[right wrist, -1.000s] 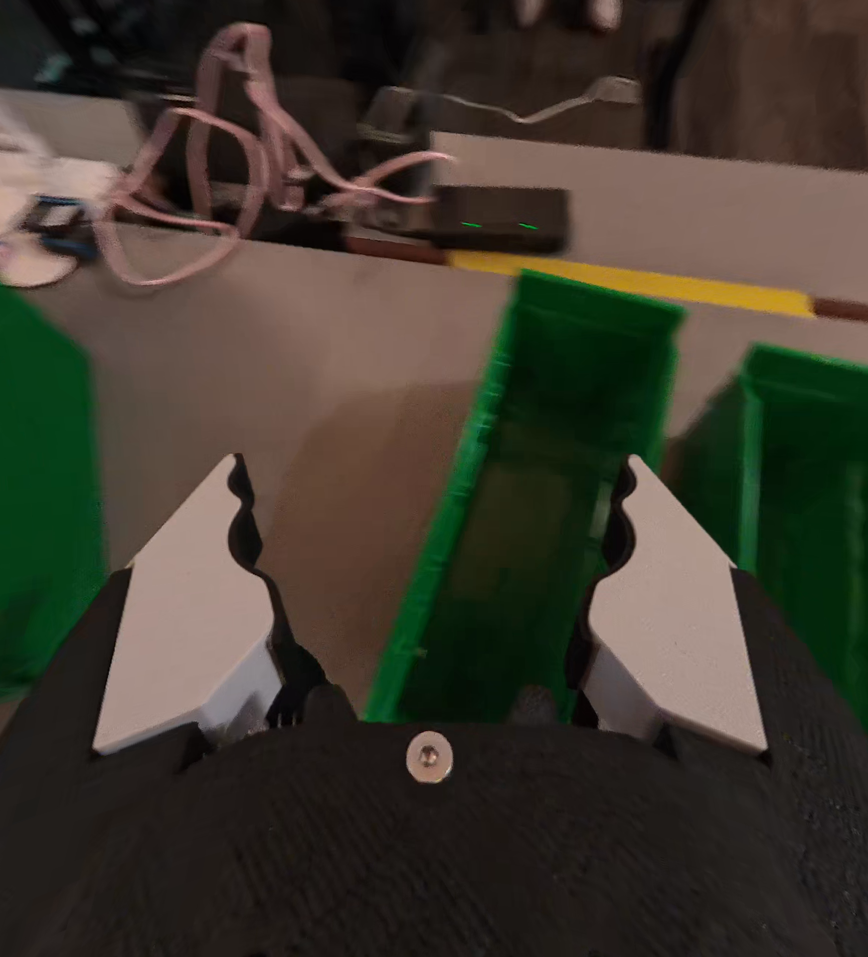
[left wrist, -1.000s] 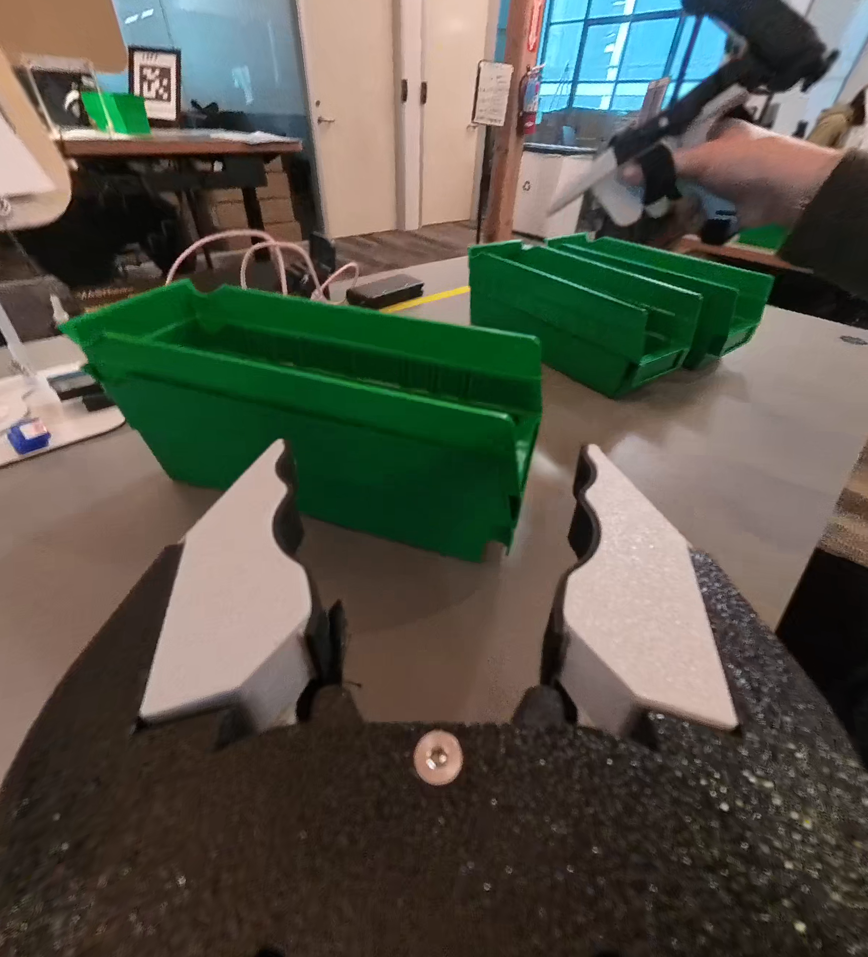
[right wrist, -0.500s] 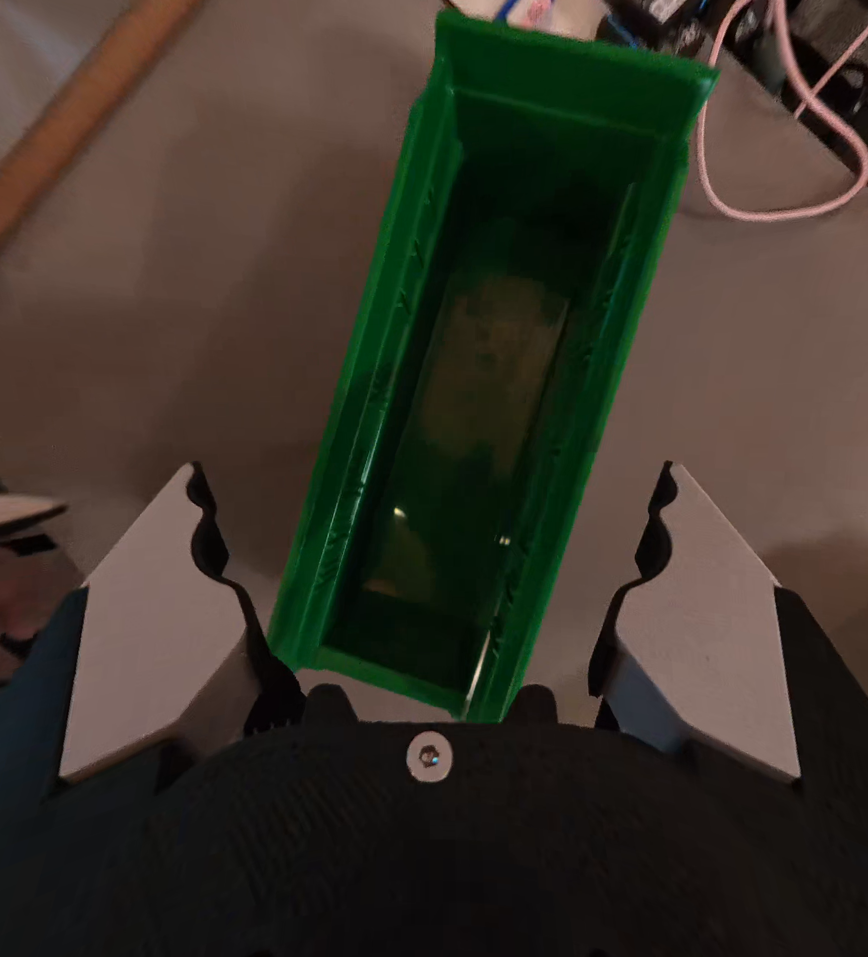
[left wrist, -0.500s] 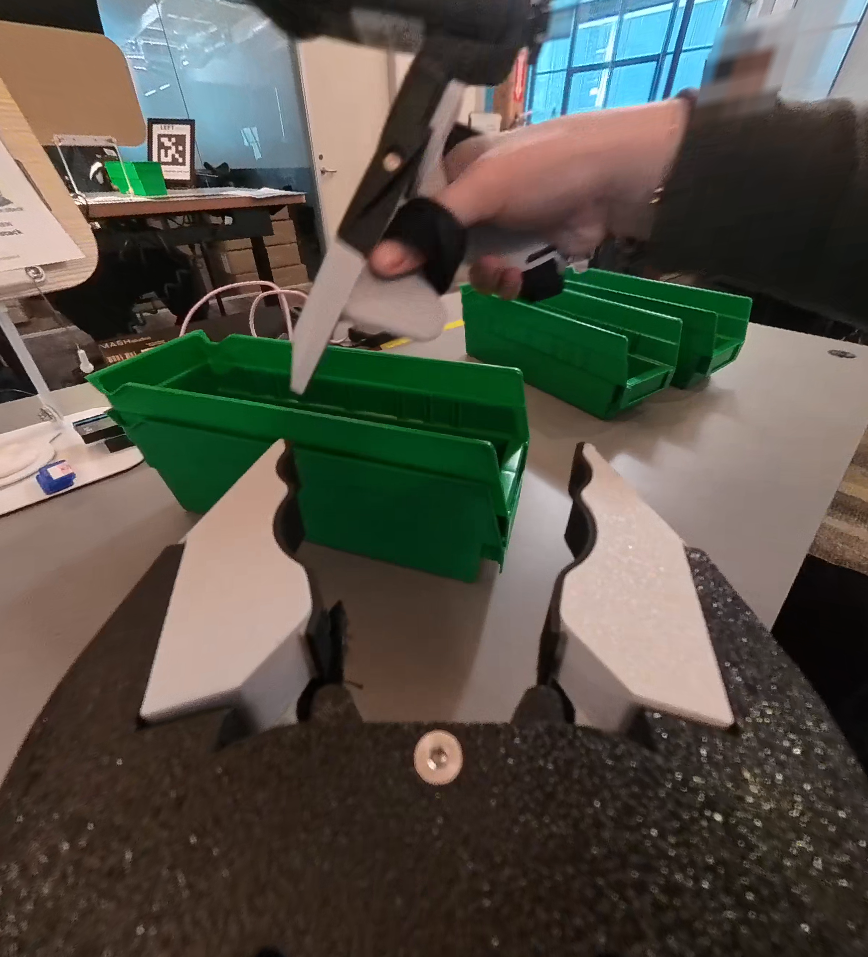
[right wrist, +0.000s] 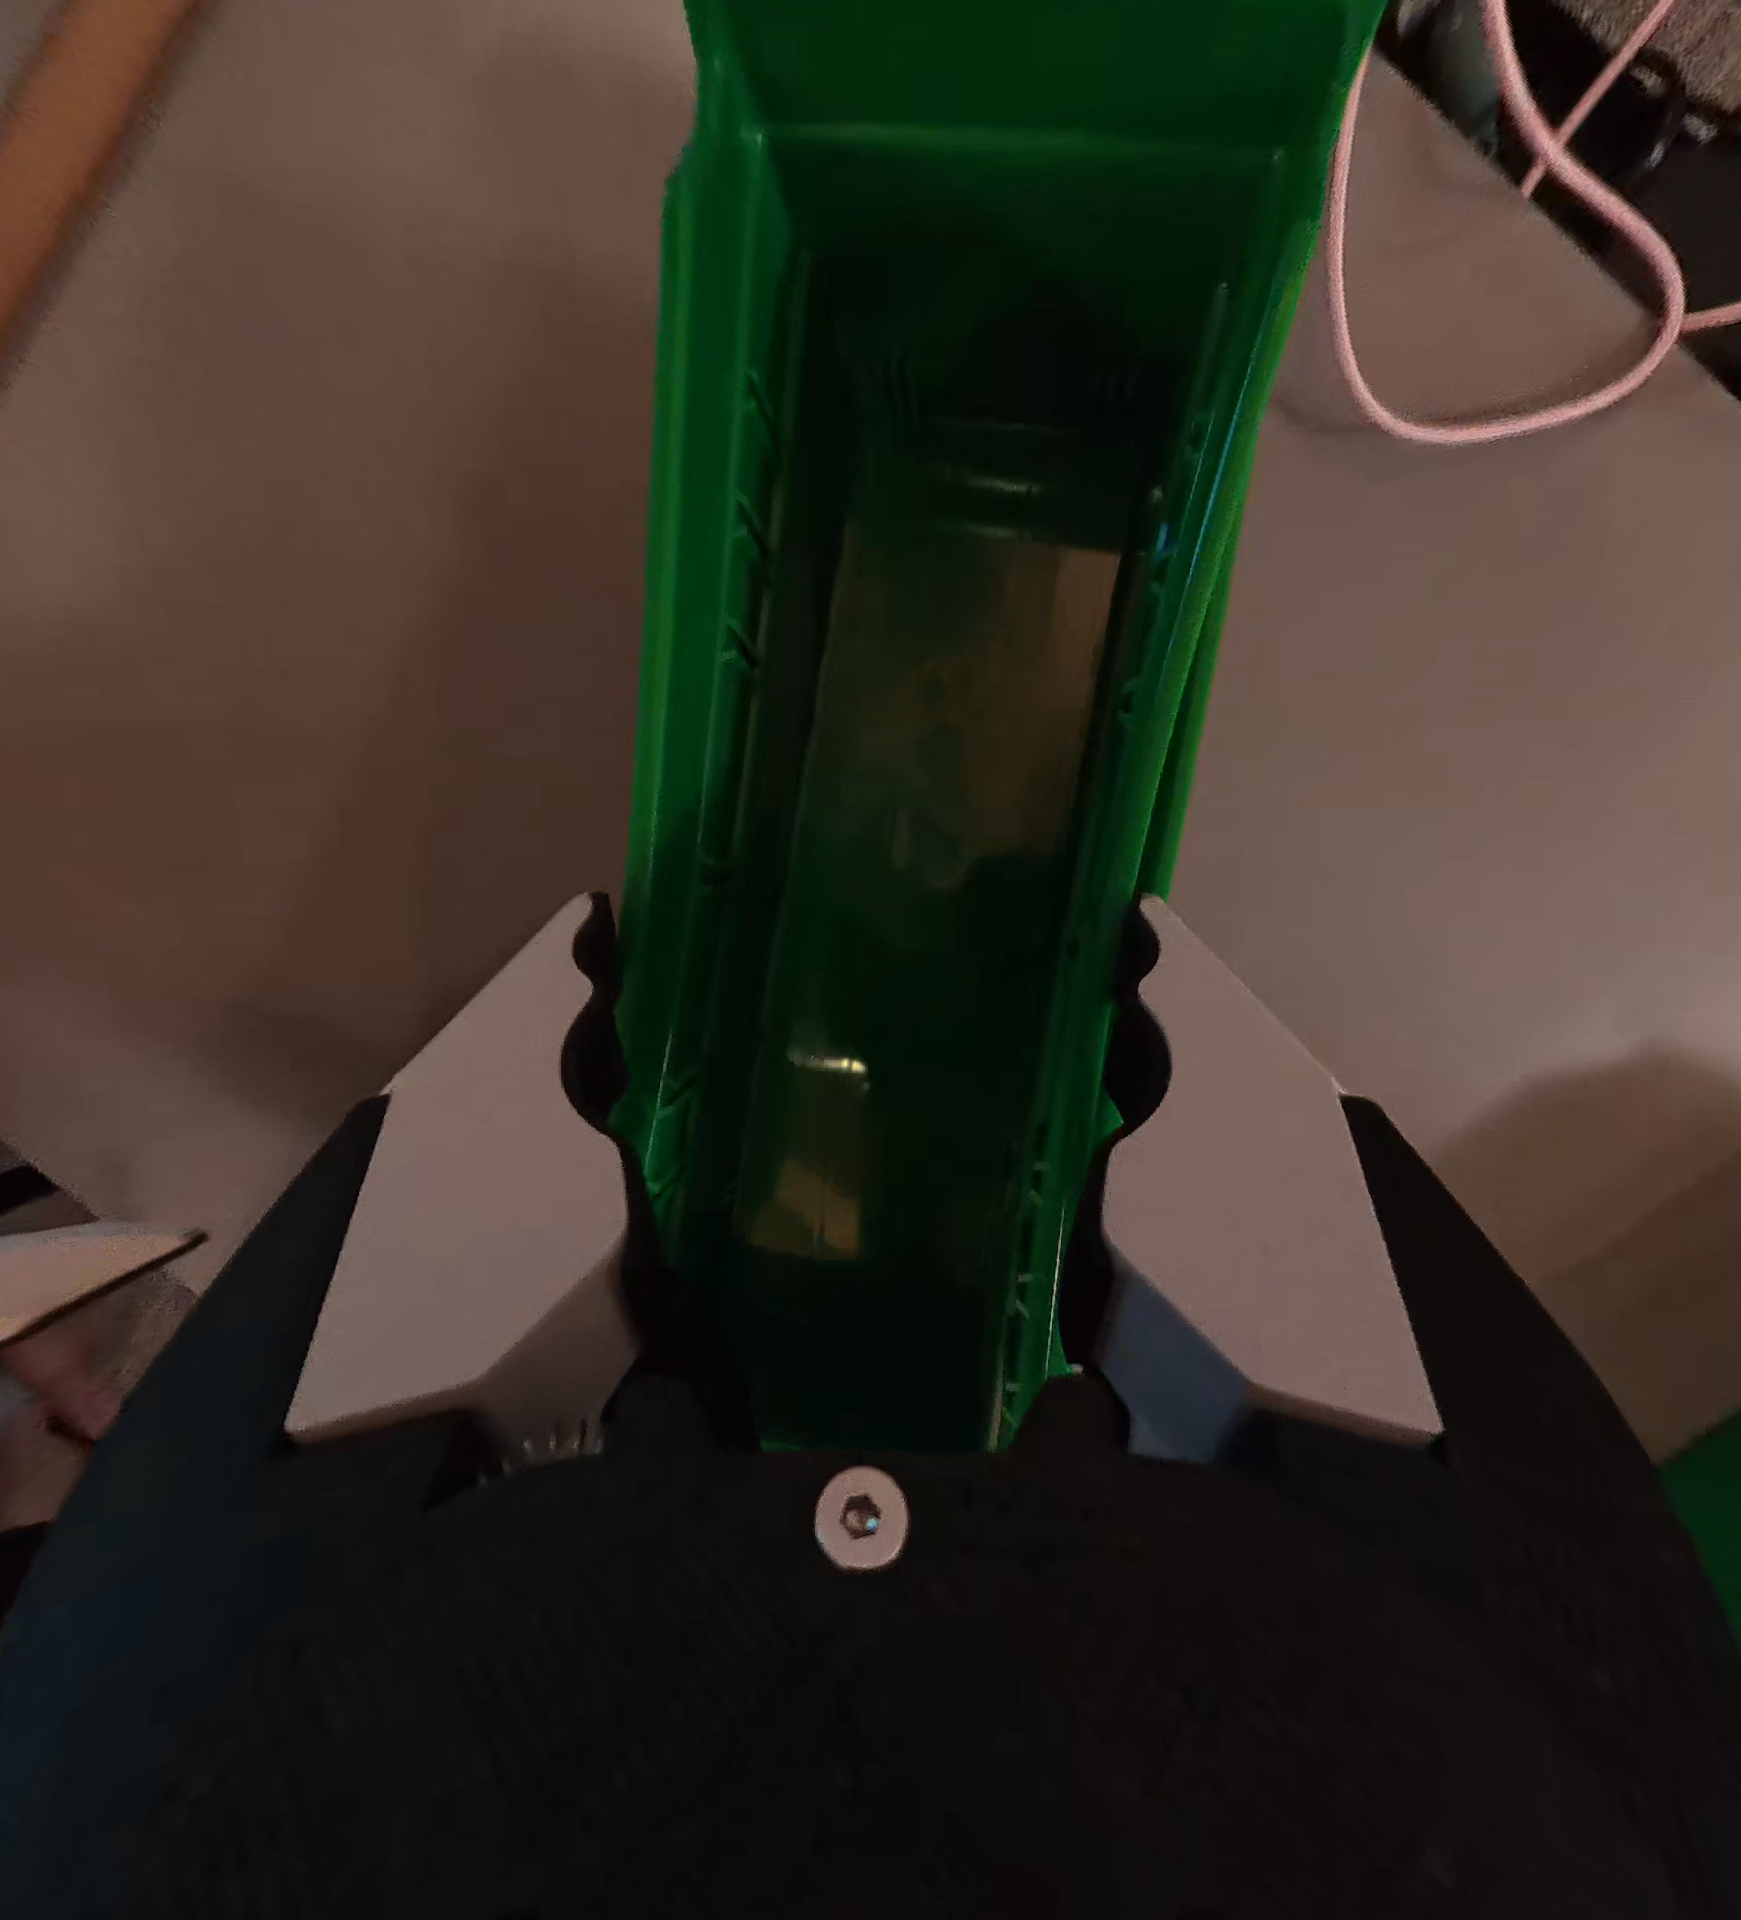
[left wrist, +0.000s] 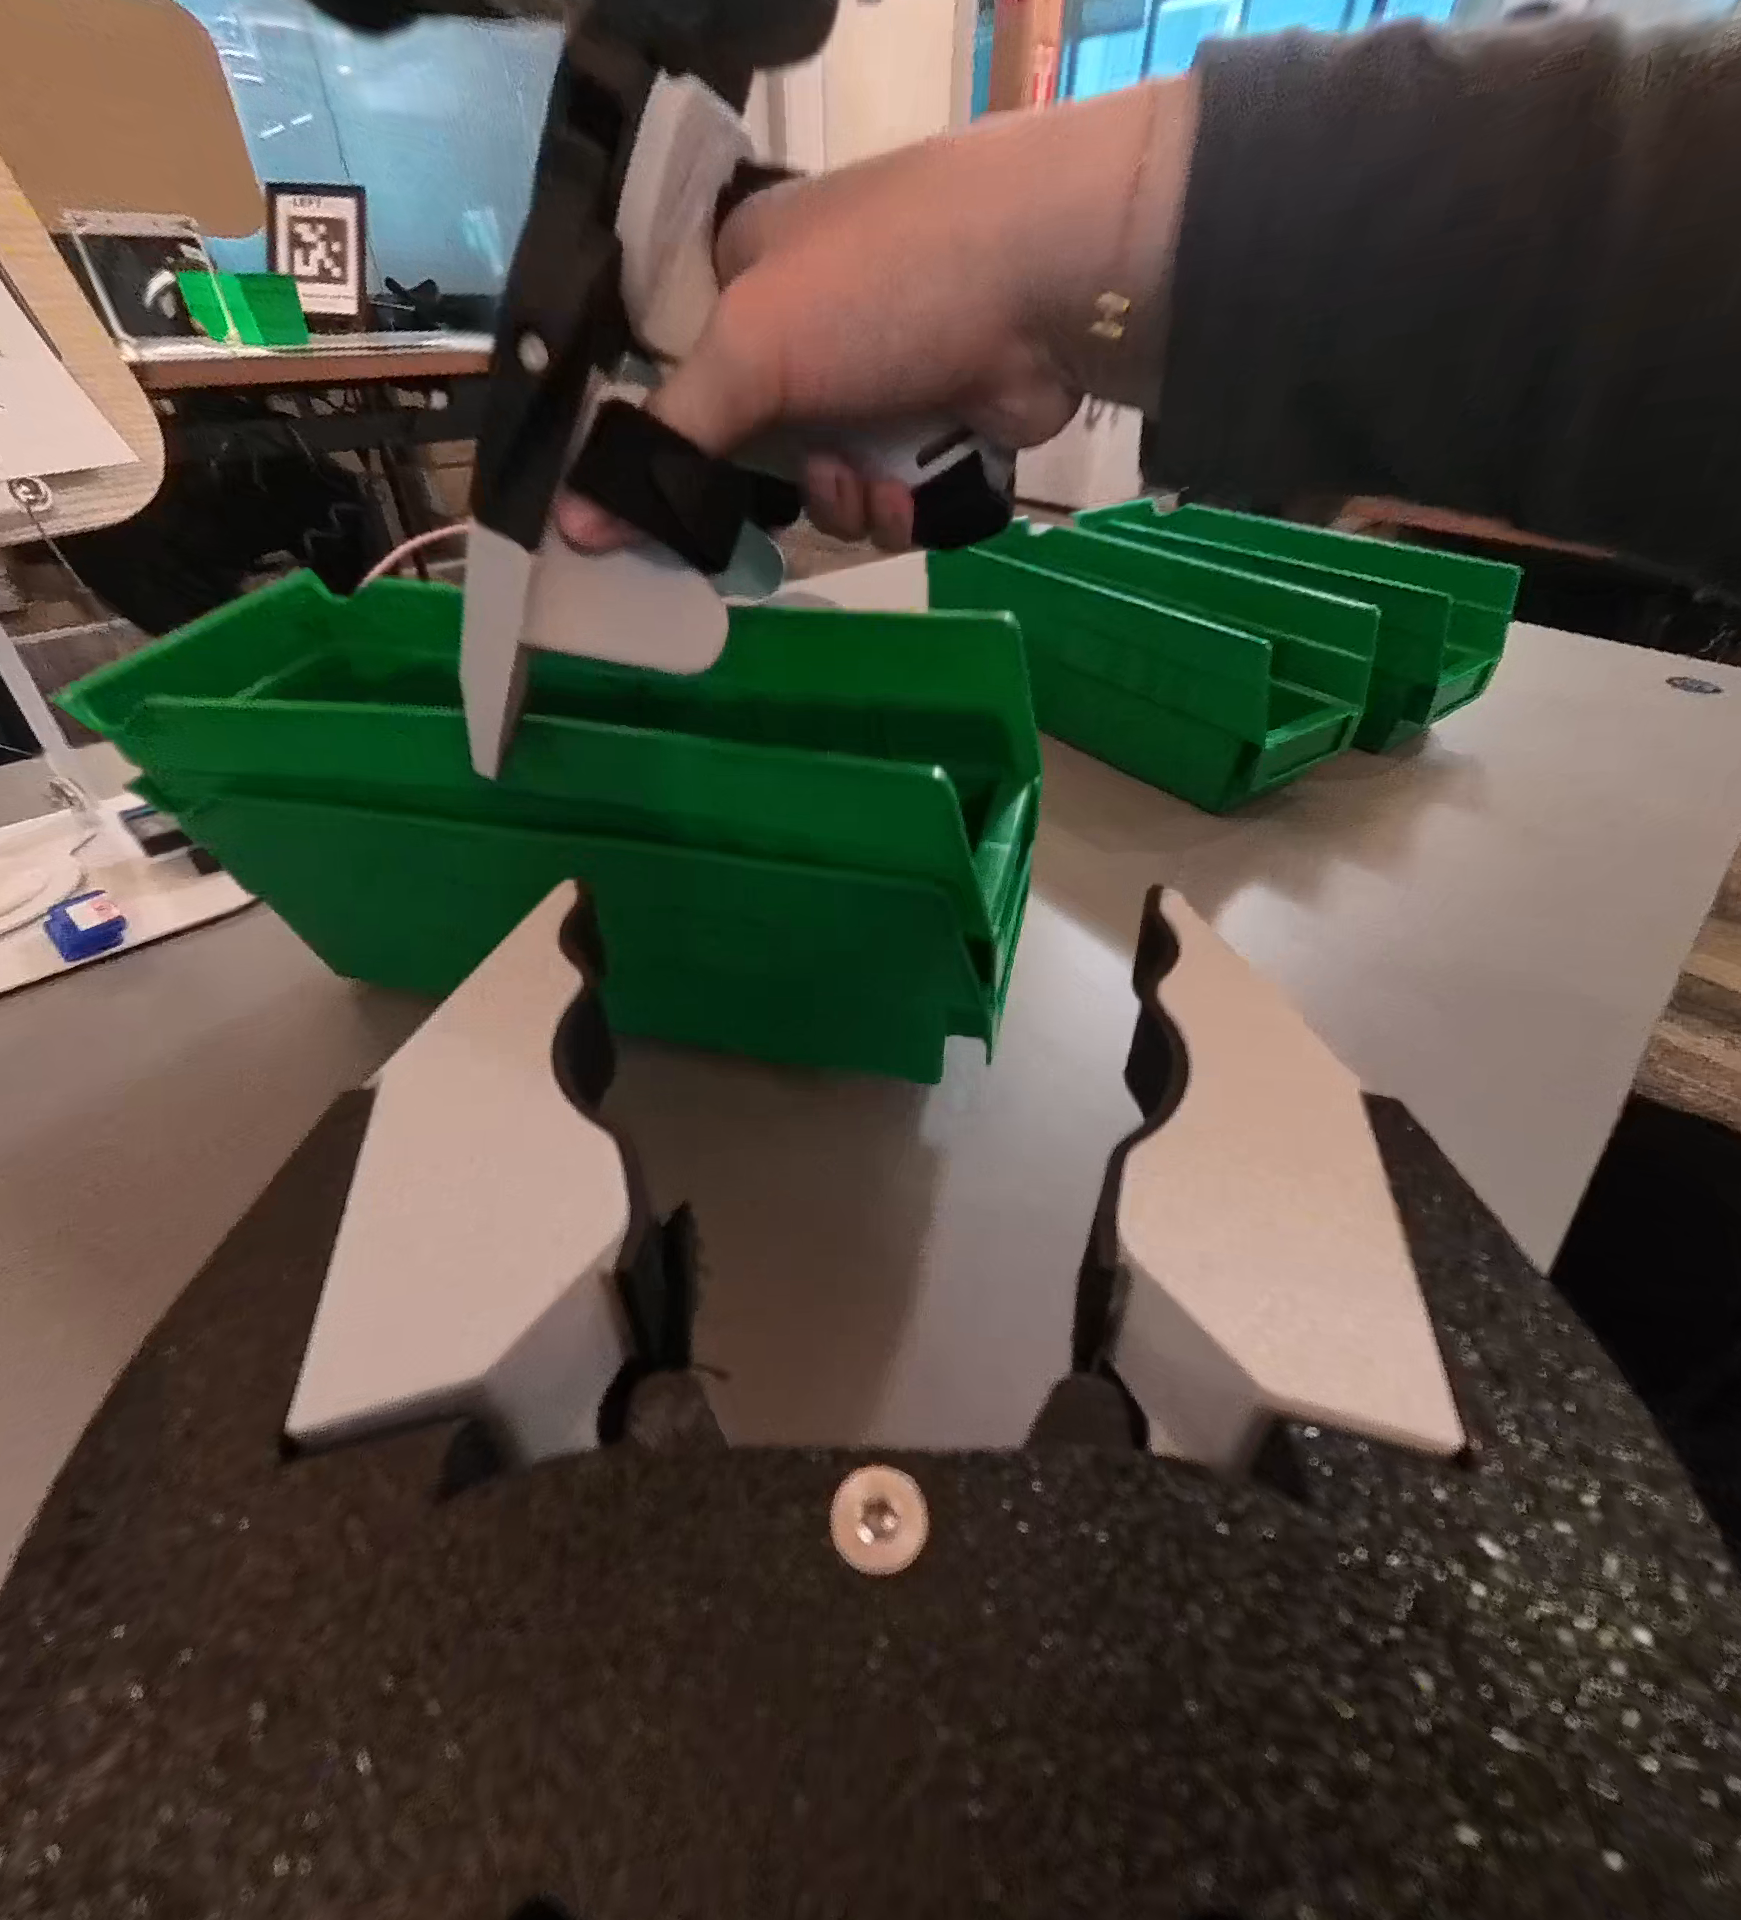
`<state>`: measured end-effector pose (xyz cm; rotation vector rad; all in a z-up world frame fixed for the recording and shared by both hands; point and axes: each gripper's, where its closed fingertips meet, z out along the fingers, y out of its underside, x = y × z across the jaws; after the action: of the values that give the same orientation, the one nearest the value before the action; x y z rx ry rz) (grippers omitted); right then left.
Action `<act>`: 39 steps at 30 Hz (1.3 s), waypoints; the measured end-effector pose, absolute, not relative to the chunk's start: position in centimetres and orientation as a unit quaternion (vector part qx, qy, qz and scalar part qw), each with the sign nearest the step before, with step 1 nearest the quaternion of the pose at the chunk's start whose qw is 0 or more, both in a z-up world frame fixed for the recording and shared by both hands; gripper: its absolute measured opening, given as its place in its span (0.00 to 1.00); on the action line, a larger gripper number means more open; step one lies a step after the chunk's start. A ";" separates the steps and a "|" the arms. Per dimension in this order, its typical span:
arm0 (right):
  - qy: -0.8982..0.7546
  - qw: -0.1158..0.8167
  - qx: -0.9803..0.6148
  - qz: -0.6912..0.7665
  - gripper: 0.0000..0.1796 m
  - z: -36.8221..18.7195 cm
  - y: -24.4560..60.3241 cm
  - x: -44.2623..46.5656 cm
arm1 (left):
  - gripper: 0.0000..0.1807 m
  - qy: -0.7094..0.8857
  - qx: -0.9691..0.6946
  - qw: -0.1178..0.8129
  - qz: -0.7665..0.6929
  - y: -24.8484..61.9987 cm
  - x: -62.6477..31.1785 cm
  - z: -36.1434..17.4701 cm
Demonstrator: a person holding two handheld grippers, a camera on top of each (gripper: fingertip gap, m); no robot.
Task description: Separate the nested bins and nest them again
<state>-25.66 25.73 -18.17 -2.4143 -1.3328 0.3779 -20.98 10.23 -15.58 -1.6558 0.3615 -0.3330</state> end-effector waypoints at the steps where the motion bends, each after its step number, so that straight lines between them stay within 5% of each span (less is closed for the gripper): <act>1: -0.470 0.181 -0.852 0.142 0.53 -17.7 25.7 -26.0 | 0.56 0.158 -0.731 0.649 -0.143 10.3 -21.0 -15.7; 18: -0.397 0.263 -0.847 0.236 0.53 -6.6 28.7 -22.5 | 0.56 0.141 -0.728 0.653 -0.155 10.4 -21.7 -15.7; 34: -0.207 0.229 -0.947 0.091 0.60 -22.6 36.5 -4.9 | 0.56 0.148 -0.742 0.634 -0.157 11.2 -20.8 -16.7; 39: -0.203 0.307 -0.919 0.140 0.67 -23.0 37.1 -4.7 | 0.57 0.147 -0.737 0.639 -0.163 11.3 -20.7 -16.5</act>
<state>-4.65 37.09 -22.95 -2.4308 -0.5376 0.3690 -20.67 11.32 -16.46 -1.6812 0.3345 -0.3727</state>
